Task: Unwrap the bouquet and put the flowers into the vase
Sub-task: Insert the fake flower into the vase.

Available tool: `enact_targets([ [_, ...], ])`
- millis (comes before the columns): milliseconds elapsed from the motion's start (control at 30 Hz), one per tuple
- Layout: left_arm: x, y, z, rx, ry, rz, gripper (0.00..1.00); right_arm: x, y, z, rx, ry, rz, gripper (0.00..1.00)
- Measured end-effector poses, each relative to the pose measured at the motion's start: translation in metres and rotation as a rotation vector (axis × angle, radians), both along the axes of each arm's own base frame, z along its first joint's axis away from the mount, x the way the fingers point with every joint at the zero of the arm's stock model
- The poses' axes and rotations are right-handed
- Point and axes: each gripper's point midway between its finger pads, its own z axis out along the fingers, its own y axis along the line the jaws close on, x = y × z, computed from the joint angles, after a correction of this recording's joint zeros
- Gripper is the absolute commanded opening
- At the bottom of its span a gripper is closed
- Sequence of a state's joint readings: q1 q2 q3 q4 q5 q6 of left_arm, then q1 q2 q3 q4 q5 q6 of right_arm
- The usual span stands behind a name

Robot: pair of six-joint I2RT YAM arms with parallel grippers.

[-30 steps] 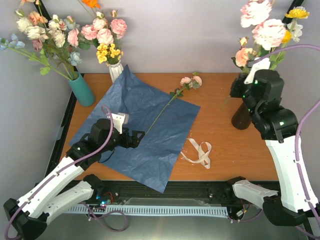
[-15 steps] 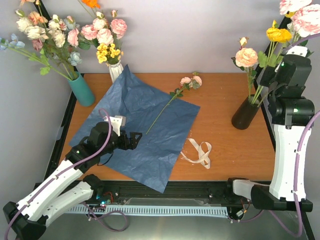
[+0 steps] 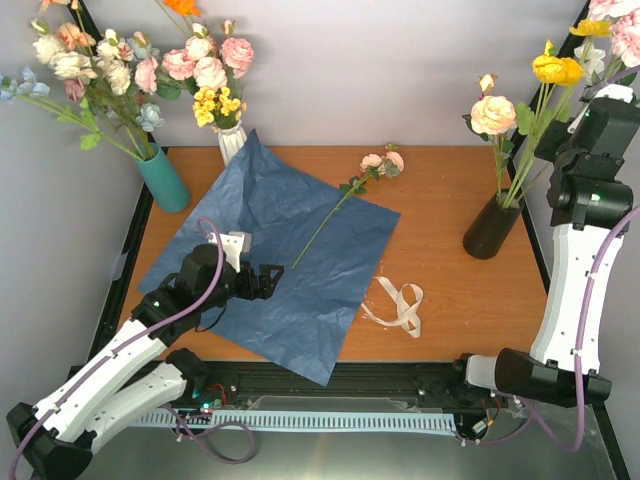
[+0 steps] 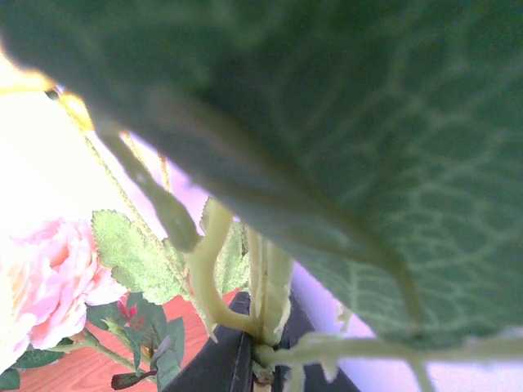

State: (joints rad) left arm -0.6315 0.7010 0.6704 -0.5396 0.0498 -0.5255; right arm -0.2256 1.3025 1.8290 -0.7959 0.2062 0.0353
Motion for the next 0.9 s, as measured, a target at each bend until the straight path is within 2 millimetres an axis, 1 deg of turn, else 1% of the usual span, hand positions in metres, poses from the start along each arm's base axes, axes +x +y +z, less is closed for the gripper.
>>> enact_targets([
  [133, 0.0, 0.0, -0.001, 0.002, 0.001, 0.002, 1.0, 0.01, -0.003, -0.016, 0.031, 0.006, 0.016, 0.03],
  [300, 0.0, 0.001, -0.001, 0.002, 0.001, 0.003, 1.0, 0.025, -0.007, -0.054, 0.071, 0.046, 0.035, 0.03],
  [367, 0.0, 0.001, -0.001, 0.003, 0.002, 0.004, 0.99, 0.028, -0.009, -0.065, 0.083, 0.058, 0.035, 0.03],
  [533, 0.001, 0.001, -0.002, 0.003, 0.002, 0.007, 1.0, 0.037, -0.013, -0.079, 0.105, 0.058, 0.038, 0.03],
  [600, 0.001, 0.002, -0.002, 0.003, 0.002, 0.01, 0.99, 0.039, -0.013, -0.089, 0.118, 0.059, 0.037, 0.03],
  [700, 0.002, 0.003, -0.002, 0.004, 0.002, 0.012, 0.99, 0.041, -0.012, -0.115, 0.152, 0.089, 0.034, 0.03],
  [833, 0.002, 0.003, -0.002, 0.004, 0.002, 0.014, 0.99, 0.038, -0.011, -0.159, 0.211, 0.157, 0.017, 0.04],
  [900, 0.002, 0.003, -0.002, 0.004, 0.002, 0.016, 0.99, 0.037, -0.011, -0.175, 0.233, 0.181, 0.008, 0.05],
])
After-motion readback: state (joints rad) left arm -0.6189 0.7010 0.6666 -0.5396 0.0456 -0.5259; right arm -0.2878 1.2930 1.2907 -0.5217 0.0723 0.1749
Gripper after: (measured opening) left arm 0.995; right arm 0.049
